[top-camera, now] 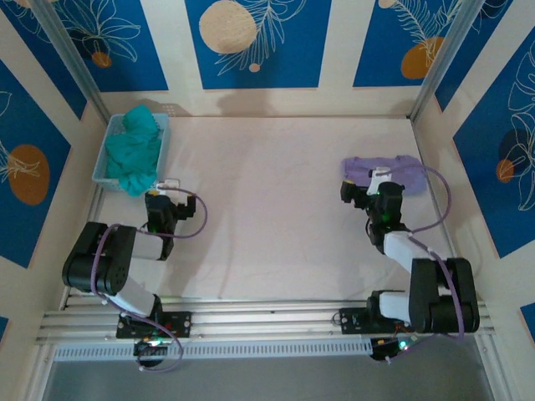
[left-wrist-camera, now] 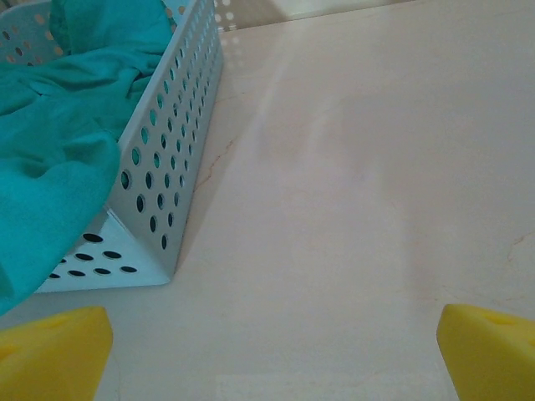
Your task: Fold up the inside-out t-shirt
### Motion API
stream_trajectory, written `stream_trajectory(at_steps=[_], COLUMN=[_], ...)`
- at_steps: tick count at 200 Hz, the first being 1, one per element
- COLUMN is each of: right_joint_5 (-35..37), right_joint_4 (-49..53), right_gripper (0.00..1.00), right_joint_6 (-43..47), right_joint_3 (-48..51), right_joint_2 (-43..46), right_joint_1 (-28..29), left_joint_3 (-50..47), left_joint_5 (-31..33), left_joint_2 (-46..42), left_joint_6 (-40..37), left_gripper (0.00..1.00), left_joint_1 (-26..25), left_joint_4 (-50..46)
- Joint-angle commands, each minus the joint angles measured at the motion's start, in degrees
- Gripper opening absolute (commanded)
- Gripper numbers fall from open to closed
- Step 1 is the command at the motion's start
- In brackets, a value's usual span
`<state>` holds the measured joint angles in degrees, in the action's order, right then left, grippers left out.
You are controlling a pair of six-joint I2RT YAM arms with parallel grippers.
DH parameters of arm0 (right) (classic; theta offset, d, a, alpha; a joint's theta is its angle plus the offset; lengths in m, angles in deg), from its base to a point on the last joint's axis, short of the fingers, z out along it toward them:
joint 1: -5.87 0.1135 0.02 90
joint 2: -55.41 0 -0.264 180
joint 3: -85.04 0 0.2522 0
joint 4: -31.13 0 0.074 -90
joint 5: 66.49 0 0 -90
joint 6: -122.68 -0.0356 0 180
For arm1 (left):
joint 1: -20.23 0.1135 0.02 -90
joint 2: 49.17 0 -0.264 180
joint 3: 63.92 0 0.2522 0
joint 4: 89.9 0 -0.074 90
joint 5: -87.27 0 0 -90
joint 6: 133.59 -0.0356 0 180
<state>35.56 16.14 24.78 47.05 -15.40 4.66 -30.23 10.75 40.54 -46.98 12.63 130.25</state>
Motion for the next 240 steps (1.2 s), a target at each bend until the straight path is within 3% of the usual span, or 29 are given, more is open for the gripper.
stream_trajectory(at_steps=[1,19,39,51,80,132,240], right_joint_5=[-1.81,-1.04,-2.62,-3.77,-4.86,-2.63,-4.32], right_joint_4=[5.40,2.35,-13.29,-10.59,-16.36,-19.40,-18.35], right_gripper=[0.99,0.99,0.99,0.99,0.99,0.99,0.99], right_joint_6=[-1.20,-1.32,-1.60,-1.76,-0.36,2.04,1.84], right_joint_3=[0.90,2.54,5.61,2.04,-0.22,1.29,0.76], right_joint_2=[1.90,1.73,-3.14,-6.17,-15.50,-16.52,-16.56], right_joint_1=[-0.92,-0.59,-0.80,-0.62,0.22,2.51,1.83], left_joint_3=[0.82,0.82,0.89,0.82,0.78,0.91,0.82], left_joint_5=[-1.46,-1.51,-1.53,-1.53,-1.61,-1.87,-1.83], left_joint_2=[-0.30,-0.28,-0.37,-0.33,-0.33,-0.33,-0.41], left_joint_6=[0.50,0.50,0.50,0.50,0.59,0.76,0.67], left_gripper=[0.99,0.99,0.99,0.99,0.99,1.00,1.00], left_joint_1=[0.88,0.83,0.83,0.83,0.92,1.10,1.17], left_joint_4=[1.13,1.11,0.99,1.10,1.02,0.85,1.09])
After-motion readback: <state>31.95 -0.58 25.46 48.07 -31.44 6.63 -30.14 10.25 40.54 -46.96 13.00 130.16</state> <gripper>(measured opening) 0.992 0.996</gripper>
